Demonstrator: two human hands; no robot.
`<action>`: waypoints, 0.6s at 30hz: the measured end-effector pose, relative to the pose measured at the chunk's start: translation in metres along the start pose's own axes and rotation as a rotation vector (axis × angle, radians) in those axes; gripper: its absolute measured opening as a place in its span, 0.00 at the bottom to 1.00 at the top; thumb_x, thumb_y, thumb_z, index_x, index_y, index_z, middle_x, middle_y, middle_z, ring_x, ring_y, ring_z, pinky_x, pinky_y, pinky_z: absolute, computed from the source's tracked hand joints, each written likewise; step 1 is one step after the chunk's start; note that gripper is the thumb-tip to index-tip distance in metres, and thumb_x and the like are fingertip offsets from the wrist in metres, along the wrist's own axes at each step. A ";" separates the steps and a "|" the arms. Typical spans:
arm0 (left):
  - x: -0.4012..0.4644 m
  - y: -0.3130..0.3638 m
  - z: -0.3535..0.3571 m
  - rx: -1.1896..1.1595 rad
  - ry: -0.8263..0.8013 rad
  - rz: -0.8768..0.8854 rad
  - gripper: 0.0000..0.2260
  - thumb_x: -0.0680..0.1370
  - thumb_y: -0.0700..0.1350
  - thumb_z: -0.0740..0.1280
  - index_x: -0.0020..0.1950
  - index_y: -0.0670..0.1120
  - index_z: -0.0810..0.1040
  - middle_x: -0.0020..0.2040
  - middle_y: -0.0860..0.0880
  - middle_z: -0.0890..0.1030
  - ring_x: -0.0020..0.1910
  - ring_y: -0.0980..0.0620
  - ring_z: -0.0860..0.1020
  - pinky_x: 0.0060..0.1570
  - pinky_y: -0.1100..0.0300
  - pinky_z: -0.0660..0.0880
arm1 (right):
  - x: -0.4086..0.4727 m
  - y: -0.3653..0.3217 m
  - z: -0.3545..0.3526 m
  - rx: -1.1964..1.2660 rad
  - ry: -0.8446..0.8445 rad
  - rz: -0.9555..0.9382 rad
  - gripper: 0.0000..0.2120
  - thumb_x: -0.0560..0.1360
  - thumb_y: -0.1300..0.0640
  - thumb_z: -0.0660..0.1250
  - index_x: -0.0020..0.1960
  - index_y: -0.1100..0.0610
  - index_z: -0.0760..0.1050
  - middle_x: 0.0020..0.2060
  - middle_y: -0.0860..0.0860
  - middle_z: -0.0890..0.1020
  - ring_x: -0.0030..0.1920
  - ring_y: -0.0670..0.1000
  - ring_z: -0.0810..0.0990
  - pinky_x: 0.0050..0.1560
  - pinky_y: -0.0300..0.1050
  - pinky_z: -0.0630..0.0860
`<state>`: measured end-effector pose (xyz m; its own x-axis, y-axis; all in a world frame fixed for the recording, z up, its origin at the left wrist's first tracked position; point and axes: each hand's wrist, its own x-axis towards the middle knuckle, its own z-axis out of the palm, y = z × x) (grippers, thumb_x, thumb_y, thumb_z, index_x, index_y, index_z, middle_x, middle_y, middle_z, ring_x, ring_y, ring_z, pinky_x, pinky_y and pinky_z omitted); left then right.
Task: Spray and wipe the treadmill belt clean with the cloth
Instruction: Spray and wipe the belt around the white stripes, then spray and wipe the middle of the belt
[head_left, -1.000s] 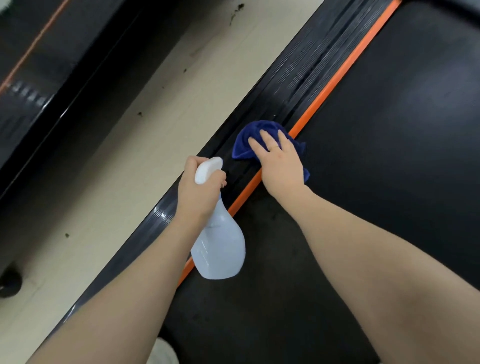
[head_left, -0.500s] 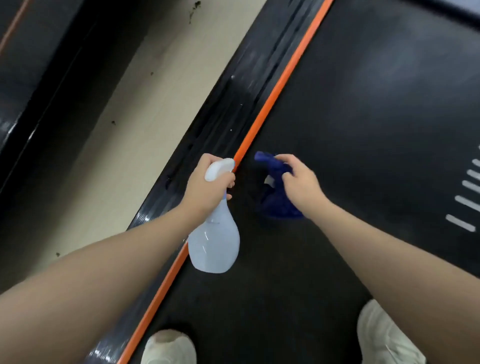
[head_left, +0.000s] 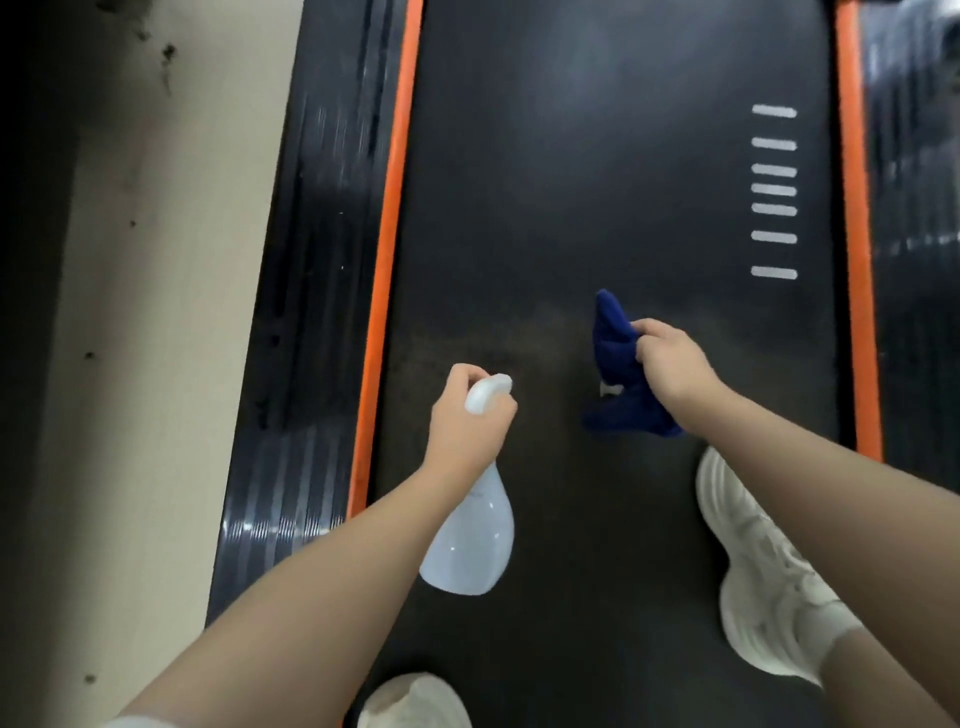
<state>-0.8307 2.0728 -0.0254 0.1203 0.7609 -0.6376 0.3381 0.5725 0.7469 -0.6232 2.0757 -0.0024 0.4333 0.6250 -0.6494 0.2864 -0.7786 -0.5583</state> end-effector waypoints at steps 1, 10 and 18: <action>-0.002 0.001 0.006 0.010 -0.029 0.010 0.08 0.74 0.43 0.67 0.50 0.49 0.71 0.44 0.44 0.78 0.39 0.51 0.77 0.37 0.57 0.75 | -0.007 0.006 0.000 -0.038 -0.014 -0.018 0.18 0.73 0.65 0.52 0.54 0.51 0.76 0.48 0.52 0.79 0.42 0.50 0.76 0.37 0.41 0.69; 0.009 0.023 0.033 0.015 -0.056 0.028 0.16 0.77 0.43 0.66 0.63 0.51 0.67 0.47 0.51 0.75 0.40 0.56 0.75 0.35 0.64 0.73 | -0.003 0.019 -0.021 -0.202 0.026 -0.103 0.24 0.77 0.65 0.52 0.71 0.51 0.65 0.66 0.52 0.71 0.63 0.53 0.70 0.62 0.42 0.65; 0.030 0.029 -0.012 0.010 0.286 0.161 0.14 0.76 0.42 0.66 0.60 0.50 0.70 0.46 0.57 0.74 0.43 0.62 0.75 0.38 0.69 0.70 | 0.065 0.003 0.057 -0.391 0.213 -0.439 0.23 0.81 0.57 0.56 0.75 0.57 0.58 0.68 0.56 0.65 0.63 0.59 0.65 0.62 0.46 0.62</action>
<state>-0.8287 2.1162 -0.0206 -0.0938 0.8971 -0.4317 0.3455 0.4360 0.8310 -0.6433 2.1170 -0.0757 0.3539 0.8977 -0.2626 0.7502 -0.4401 -0.4934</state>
